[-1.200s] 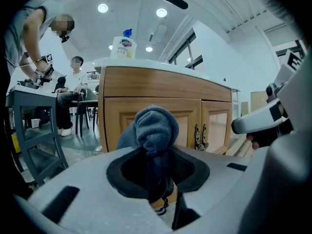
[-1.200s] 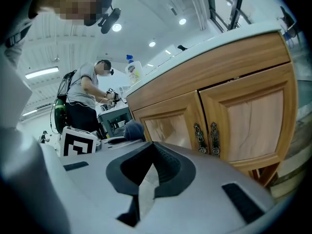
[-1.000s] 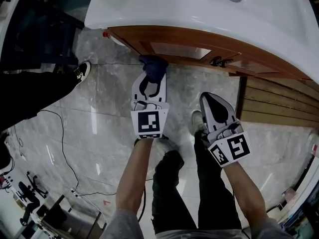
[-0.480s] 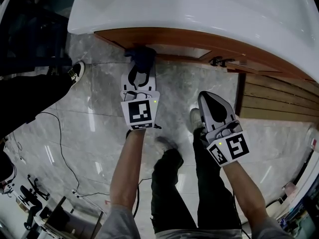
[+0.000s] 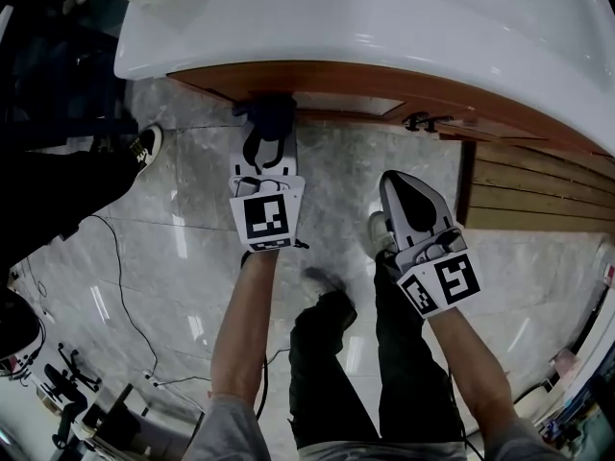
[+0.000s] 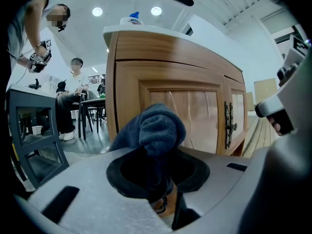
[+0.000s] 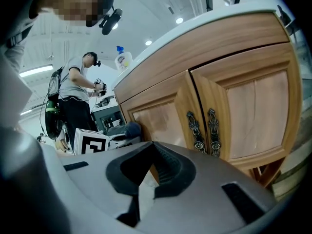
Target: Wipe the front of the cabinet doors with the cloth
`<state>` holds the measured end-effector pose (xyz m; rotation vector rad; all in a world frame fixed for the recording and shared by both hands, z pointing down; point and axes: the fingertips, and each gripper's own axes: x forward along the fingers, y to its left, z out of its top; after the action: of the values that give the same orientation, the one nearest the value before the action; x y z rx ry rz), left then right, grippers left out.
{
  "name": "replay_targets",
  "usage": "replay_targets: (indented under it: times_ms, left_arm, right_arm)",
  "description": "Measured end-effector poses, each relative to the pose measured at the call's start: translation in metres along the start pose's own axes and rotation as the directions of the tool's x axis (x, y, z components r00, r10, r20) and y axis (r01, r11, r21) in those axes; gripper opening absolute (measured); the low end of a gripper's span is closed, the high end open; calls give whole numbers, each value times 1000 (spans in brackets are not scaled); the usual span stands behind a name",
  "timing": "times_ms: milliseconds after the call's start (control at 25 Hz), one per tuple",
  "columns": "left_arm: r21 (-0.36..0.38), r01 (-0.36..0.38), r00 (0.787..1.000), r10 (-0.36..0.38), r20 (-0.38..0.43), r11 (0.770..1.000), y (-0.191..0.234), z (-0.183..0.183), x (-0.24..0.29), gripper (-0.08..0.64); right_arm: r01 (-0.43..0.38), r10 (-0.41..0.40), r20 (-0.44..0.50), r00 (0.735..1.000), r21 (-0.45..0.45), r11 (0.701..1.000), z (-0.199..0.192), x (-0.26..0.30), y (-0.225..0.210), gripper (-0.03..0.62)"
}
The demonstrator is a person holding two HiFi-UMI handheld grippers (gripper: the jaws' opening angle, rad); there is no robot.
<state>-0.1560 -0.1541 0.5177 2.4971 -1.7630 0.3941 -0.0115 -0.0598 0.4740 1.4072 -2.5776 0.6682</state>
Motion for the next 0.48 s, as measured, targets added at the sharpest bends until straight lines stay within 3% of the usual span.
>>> replay_targets:
  times_ms: [480]
  left_arm:
    - [-30, -1, 1000, 1, -11, 1000, -15, -1, 10, 101]
  right_arm:
    - [23, -23, 9, 1000, 11, 1000, 0, -10, -16, 9]
